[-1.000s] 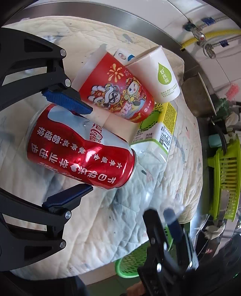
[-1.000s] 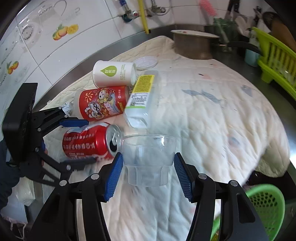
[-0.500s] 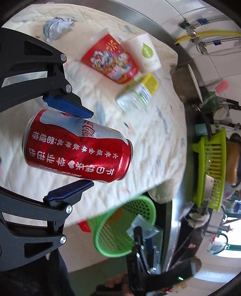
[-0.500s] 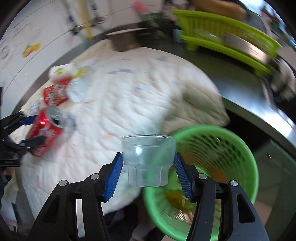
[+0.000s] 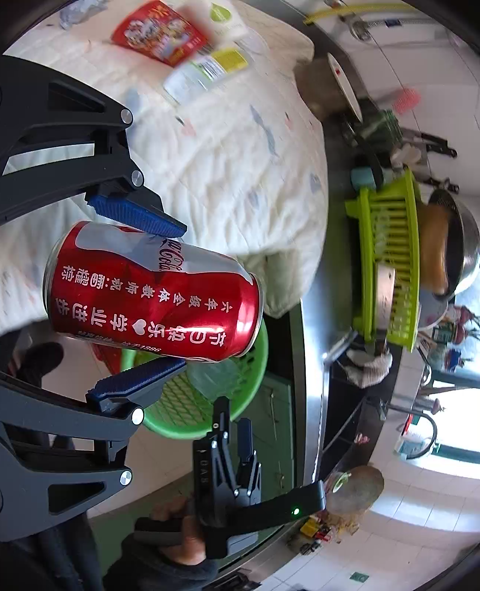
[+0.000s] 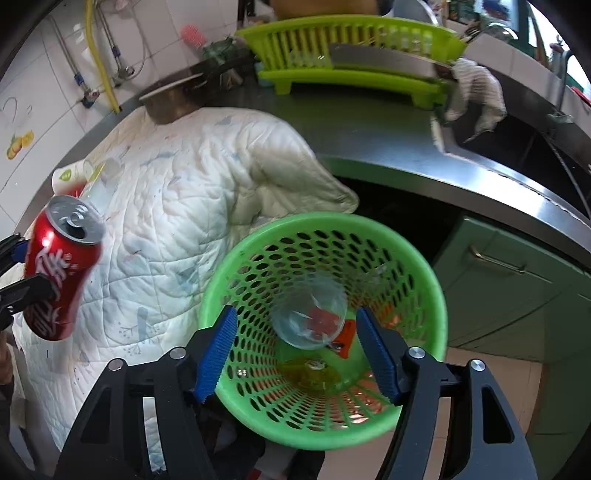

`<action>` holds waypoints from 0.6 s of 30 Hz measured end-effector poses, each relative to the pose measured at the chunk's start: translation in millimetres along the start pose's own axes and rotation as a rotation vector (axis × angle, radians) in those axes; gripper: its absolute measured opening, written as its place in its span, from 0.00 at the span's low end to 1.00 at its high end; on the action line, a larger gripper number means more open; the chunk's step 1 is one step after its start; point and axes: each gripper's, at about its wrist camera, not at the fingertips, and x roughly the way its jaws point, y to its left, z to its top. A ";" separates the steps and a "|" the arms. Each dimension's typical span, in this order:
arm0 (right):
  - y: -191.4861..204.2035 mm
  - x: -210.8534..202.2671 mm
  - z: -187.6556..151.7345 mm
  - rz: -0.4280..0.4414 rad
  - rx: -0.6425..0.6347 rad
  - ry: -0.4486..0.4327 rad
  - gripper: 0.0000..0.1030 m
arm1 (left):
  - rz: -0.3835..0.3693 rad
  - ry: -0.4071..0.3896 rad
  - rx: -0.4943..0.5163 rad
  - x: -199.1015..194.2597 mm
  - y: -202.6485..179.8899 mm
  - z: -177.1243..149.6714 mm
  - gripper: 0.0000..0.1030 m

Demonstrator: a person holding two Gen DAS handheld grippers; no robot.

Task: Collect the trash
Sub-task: 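Carry the cup and can over the green basket and release both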

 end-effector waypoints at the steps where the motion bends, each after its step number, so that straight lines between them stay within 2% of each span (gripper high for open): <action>1: -3.8 -4.7 -1.2 -0.002 0.007 -0.009 0.63 | -0.010 0.003 0.000 2.2 -3.7 1.9 0.64; 7: -24.8 -31.2 -8.6 -0.007 0.051 -0.052 0.67 | -0.054 0.041 -0.002 33.6 -32.1 15.2 0.63; 9: -31.2 -39.4 -10.9 -0.011 0.062 -0.067 0.72 | -0.056 0.060 -0.008 46.0 -40.2 19.0 0.63; 18: -52.6 -66.2 -21.1 -0.024 0.095 -0.107 0.73 | -0.086 0.125 -0.050 87.4 -63.1 29.1 0.65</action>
